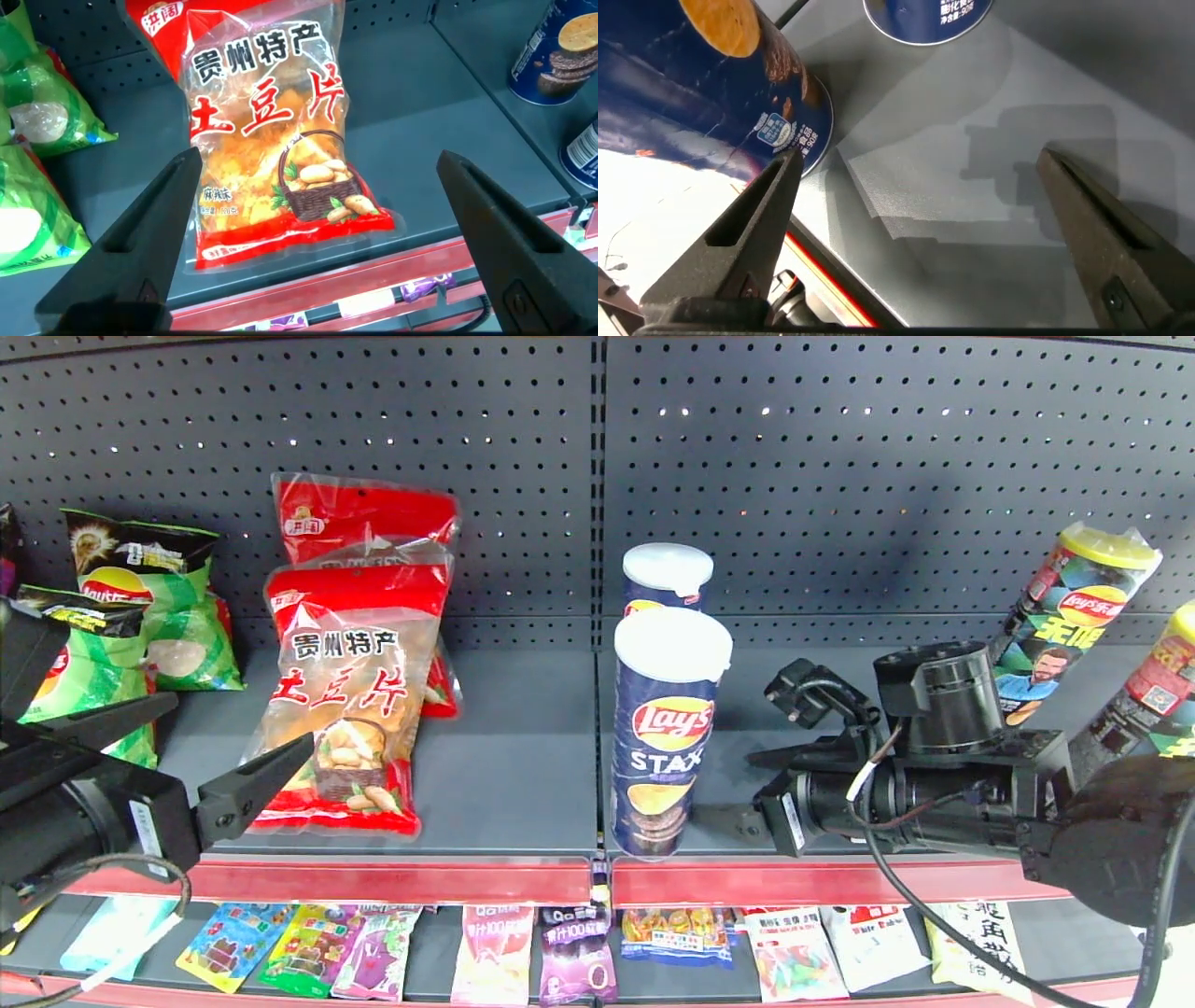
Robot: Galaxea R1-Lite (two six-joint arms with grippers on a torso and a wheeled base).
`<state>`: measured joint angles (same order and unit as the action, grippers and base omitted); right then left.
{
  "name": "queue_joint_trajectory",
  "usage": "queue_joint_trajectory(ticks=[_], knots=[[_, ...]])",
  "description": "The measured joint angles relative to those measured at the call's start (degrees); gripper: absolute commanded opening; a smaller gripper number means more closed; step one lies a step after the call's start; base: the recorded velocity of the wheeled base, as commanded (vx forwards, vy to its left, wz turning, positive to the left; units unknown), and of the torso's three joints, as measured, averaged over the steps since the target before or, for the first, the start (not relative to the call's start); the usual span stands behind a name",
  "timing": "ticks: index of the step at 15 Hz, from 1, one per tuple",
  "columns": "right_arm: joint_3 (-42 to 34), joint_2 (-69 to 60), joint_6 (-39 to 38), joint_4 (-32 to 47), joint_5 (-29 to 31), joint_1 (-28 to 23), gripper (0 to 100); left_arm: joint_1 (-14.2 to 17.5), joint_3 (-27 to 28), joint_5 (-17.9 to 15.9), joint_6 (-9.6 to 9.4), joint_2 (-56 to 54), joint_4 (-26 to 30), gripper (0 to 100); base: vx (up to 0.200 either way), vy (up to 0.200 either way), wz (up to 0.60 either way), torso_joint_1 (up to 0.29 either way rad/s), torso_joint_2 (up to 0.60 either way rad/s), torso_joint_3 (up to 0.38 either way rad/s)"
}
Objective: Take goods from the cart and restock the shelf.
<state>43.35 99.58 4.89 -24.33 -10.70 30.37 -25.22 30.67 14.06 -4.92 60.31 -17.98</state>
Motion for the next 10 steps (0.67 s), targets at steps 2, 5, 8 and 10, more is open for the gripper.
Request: queue_joint_trajectory(ticks=[2,5,8,10], knots=[[0.02,0.05,0.01,0.0,0.01,0.06,100,0.0,-0.09,0.0,0.02,0.0,-0.02,100,0.0,0.0,0.0,0.0,0.0,0.0],[-0.41,-0.2,0.0,0.0,0.06,-0.3,100,0.0,-0.13,0.0,0.02,0.0,0.0,100,0.0,0.0,0.0,0.0,0.0,0.0],[-1.45,-2.21,0.09,0.04,0.12,-0.55,100,0.0,-0.16,-0.4,-0.05,0.0,-0.05,100,0.0,0.0,0.0,0.0,0.0,0.0],[-3.78,-6.42,0.22,0.06,0.15,-0.49,100,-0.13,-0.16,-0.46,-0.62,-0.06,-0.07,100,0.0,0.0,0.0,0.0,0.0,0.0]])
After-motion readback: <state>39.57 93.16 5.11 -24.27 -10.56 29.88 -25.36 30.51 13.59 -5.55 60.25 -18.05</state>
